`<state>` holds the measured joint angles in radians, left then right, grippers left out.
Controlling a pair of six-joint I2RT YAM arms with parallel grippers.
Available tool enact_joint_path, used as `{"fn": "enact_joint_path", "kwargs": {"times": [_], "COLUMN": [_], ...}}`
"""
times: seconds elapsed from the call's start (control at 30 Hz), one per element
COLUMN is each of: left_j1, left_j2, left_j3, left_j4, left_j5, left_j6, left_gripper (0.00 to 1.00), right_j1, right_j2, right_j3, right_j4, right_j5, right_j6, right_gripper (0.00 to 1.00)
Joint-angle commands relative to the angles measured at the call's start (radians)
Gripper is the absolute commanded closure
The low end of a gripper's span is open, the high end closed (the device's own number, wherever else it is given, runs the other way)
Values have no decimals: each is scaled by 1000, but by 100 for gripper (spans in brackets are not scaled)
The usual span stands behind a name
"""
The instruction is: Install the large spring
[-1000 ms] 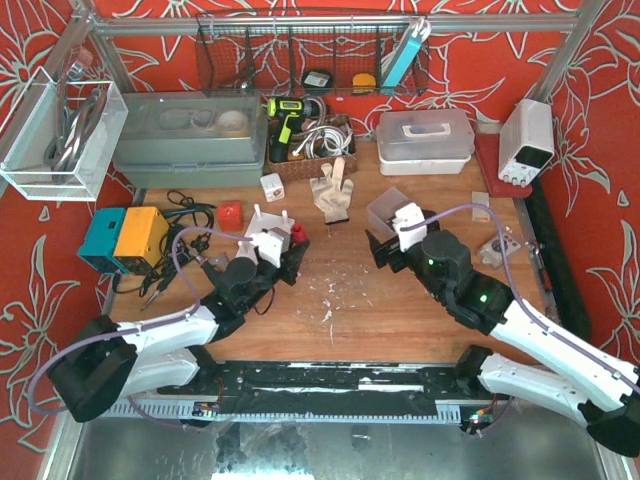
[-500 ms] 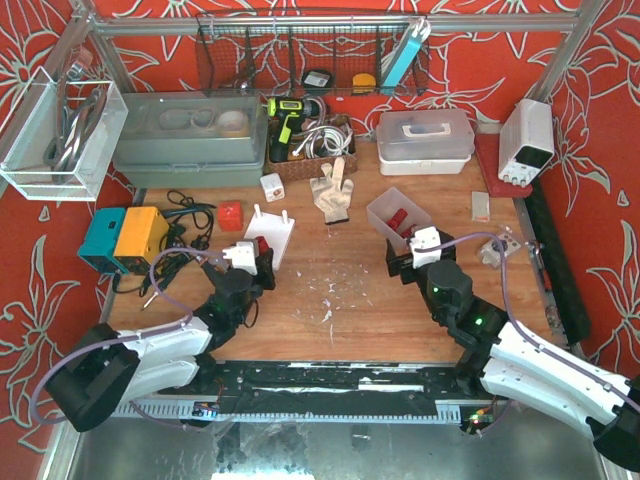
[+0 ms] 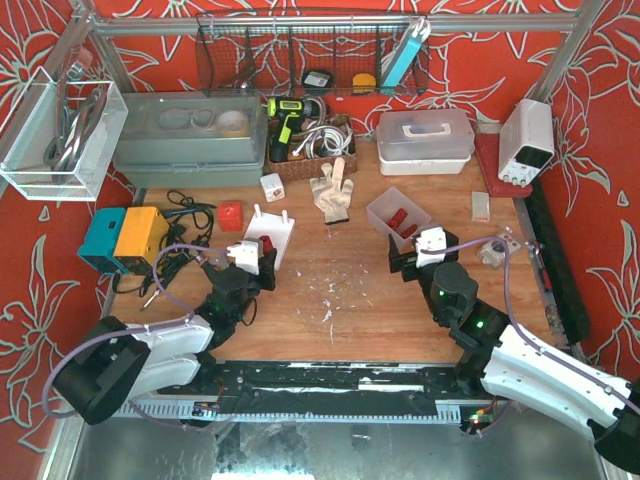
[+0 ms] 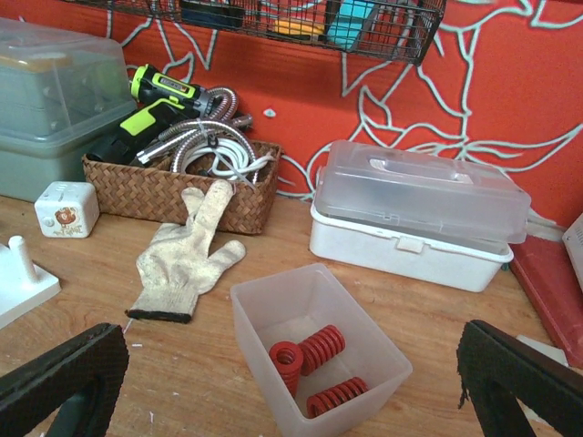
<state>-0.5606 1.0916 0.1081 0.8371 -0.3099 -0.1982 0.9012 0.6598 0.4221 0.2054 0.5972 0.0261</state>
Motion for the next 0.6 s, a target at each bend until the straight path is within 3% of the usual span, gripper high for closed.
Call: {"fn": "enact_joint_path", "kwargs": {"times": [0.0,0.57], "left_j1": [13,51], "left_j2": [34,136], "left_j3": [-1,86], "left_j4": [82,-16], "left_j5": [16,36], "left_j6": [38,8], "left_gripper": [100,100], "right_j1": [-7,-12], "right_j2": [9,5], "right_j3": [-14,-27], "right_j4": [31,34], "right_j5": [13,19], "right_j6": [-13,-26], "right_gripper": [1,1]}}
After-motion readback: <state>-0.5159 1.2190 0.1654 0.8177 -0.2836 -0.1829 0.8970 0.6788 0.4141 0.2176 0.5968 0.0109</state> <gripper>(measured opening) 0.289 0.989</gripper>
